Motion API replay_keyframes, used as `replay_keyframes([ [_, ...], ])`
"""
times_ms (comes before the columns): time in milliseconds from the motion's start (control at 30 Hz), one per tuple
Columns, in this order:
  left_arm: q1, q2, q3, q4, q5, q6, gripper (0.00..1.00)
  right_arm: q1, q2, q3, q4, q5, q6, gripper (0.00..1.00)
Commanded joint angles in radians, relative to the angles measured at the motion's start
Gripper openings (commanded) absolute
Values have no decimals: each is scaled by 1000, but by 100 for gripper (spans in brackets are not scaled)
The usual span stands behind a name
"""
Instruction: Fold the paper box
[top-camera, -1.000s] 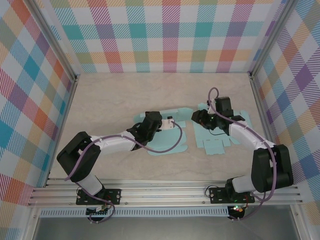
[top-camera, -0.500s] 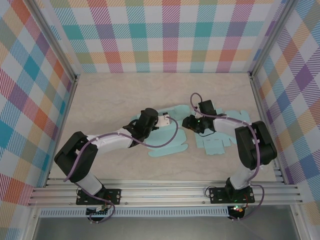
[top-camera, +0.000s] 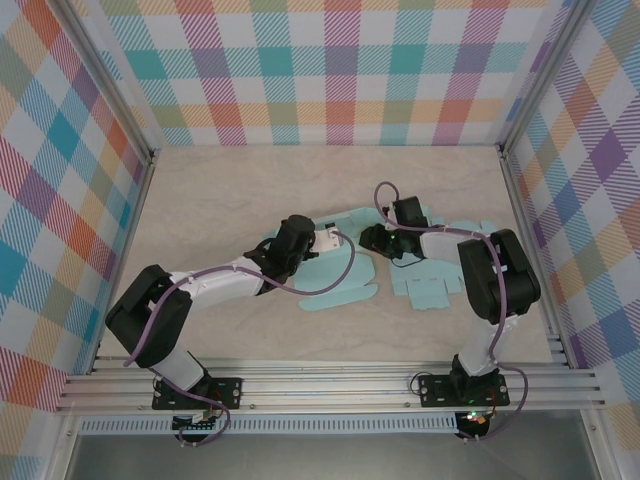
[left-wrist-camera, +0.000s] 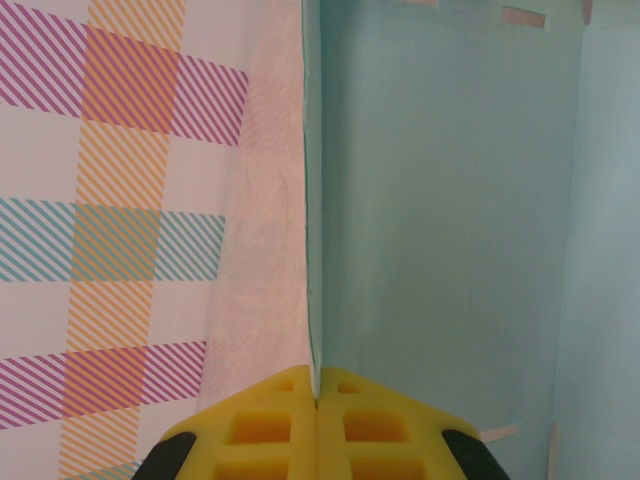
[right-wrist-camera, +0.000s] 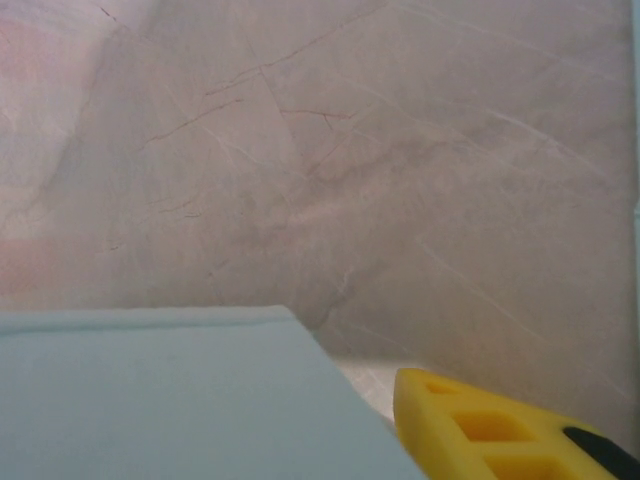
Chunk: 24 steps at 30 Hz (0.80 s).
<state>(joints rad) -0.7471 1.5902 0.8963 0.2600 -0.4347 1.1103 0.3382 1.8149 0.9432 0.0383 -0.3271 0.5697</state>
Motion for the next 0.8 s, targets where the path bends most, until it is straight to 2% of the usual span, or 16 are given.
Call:
replay_keyframes([
  [0,10,7,32,1,9,-27,0,2,-2,10,62,-46,19,37],
  [200,9,29,39,8,-10,-32,0,4,-49,-15,91,-56,59,35],
  [400,8,57,68,4,-19,-53,0,11,-61,-60,213,-87,161,33],
  [767,4,86,77,16,-41,-61,0,28,-103,-123,359,-53,237,33],
])
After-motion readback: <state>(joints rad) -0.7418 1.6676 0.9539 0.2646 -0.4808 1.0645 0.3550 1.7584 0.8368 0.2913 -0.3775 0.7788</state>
